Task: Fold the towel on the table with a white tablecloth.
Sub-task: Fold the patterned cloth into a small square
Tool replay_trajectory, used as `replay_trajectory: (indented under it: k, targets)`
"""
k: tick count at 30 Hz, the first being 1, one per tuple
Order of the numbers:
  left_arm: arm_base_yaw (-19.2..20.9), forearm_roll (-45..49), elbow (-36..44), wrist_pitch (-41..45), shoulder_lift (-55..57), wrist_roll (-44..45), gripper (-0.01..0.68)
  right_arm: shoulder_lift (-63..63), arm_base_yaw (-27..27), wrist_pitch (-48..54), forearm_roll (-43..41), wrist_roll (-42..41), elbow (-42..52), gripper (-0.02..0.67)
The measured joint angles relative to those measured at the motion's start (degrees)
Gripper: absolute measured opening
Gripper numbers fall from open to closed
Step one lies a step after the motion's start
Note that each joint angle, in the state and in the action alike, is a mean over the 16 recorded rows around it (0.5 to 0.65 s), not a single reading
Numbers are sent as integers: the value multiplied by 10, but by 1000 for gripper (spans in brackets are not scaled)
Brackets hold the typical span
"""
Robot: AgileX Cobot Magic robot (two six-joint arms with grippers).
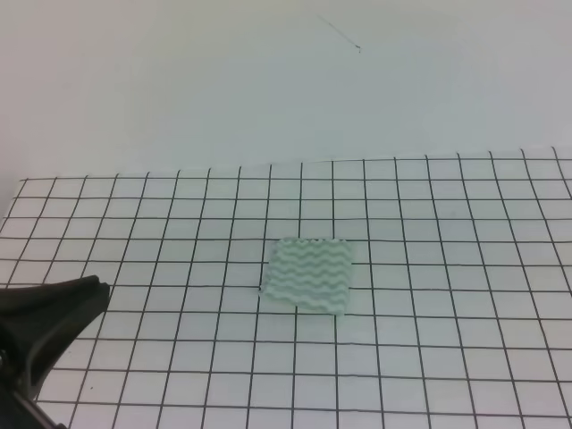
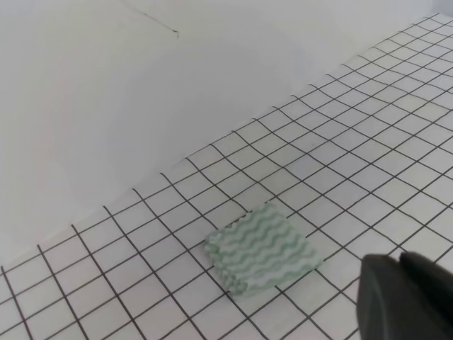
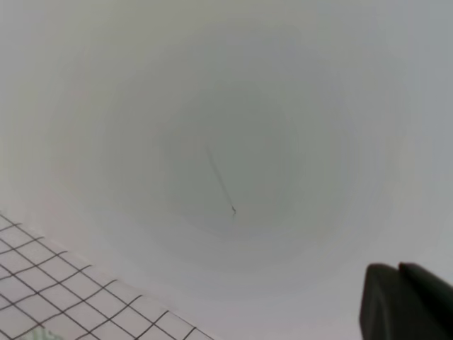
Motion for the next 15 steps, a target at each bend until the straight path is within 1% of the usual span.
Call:
replay_trajectory:
  k: [15]
  targets:
    - [0,-1,0,9,-1,-2,0,-7,0,2,0,0,6,0]
